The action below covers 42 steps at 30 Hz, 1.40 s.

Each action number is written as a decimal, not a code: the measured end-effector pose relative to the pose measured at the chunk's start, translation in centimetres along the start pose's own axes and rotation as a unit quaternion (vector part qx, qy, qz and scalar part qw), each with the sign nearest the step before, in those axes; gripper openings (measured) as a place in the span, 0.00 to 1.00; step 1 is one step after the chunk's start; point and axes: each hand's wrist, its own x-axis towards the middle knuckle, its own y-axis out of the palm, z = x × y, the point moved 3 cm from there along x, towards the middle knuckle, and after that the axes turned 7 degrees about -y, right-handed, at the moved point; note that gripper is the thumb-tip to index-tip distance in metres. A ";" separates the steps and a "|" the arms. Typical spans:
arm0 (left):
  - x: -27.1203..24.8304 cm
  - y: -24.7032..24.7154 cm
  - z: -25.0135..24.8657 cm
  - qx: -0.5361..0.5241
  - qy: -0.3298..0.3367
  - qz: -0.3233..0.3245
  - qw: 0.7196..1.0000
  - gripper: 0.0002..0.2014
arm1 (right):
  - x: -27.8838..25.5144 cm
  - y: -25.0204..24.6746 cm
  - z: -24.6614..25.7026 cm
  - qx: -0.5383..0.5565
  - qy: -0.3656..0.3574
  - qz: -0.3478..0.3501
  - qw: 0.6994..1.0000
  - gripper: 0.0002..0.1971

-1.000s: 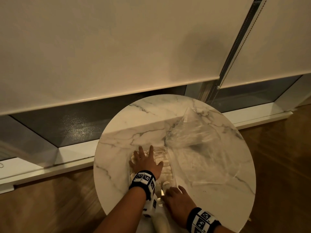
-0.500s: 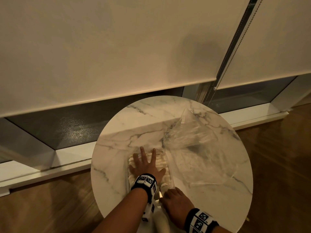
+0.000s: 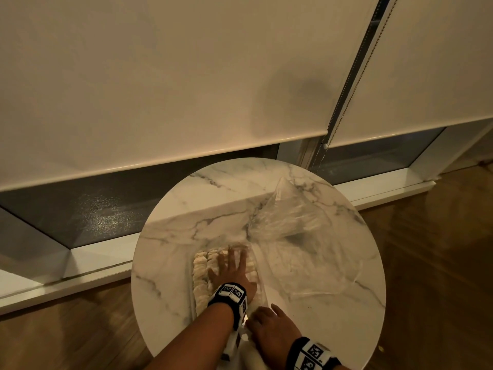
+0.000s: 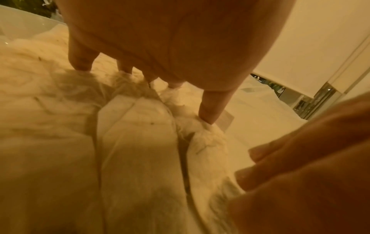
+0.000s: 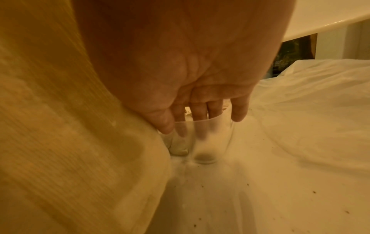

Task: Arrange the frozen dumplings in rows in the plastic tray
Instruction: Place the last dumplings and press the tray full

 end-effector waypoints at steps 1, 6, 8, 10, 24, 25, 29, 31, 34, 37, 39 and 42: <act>-0.1 -0.1 0.1 -0.004 0.003 -0.005 1.000 0.46 | 0.0 -0.2 0.2 0.001 0.001 0.007 1.000 0.22; -1.3 -2.6 0.5 -0.031 -0.002 -0.087 0.996 0.39 | 0.5 -0.9 0.7 0.037 0.018 0.057 0.998 0.26; -1.6 -3.5 1.2 -0.022 -0.016 -0.109 0.994 0.32 | 1.1 -1.3 0.9 0.016 0.021 0.057 0.998 0.27; -1.8 -3.6 2.4 -0.009 -0.026 -0.106 0.994 0.30 | 1.5 -1.4 1.1 -0.009 0.022 0.070 0.997 0.26; -7.3 -3.0 8.8 -0.143 -0.128 -0.146 0.970 0.40 | 1.7 -1.2 0.4 0.009 0.055 0.107 0.993 0.18; -7.6 -2.0 9.8 -0.186 -0.158 -0.114 0.963 0.49 | 1.8 -1.3 0.3 0.010 0.054 0.113 0.992 0.17; -7.0 1.8 11.8 -0.320 -0.176 0.036 0.930 0.67 | 2.0 -1.7 0.4 0.017 0.039 0.143 0.989 0.18; -7.3 2.1 11.8 -0.340 -0.146 0.038 0.928 0.54 | 2.2 -1.9 0.6 0.022 0.041 0.143 0.989 0.18; -7.4 1.6 11.7 -0.343 -0.108 -0.015 0.933 0.33 | 2.5 -1.9 1.0 0.025 0.045 0.143 0.988 0.18; -7.4 1.6 11.8 -0.357 -0.106 -0.014 0.928 0.31 | 3.1 -1.9 1.0 0.023 0.051 0.135 0.989 0.18; -7.0 1.8 12.1 -0.358 -0.115 -0.004 0.927 0.30 | 3.6 -2.1 0.8 0.024 0.057 0.132 0.989 0.19; -6.3 1.6 12.7 -0.359 -0.138 -0.013 0.923 0.25 | 4.8 -2.8 0.9 0.029 0.053 0.138 0.989 0.19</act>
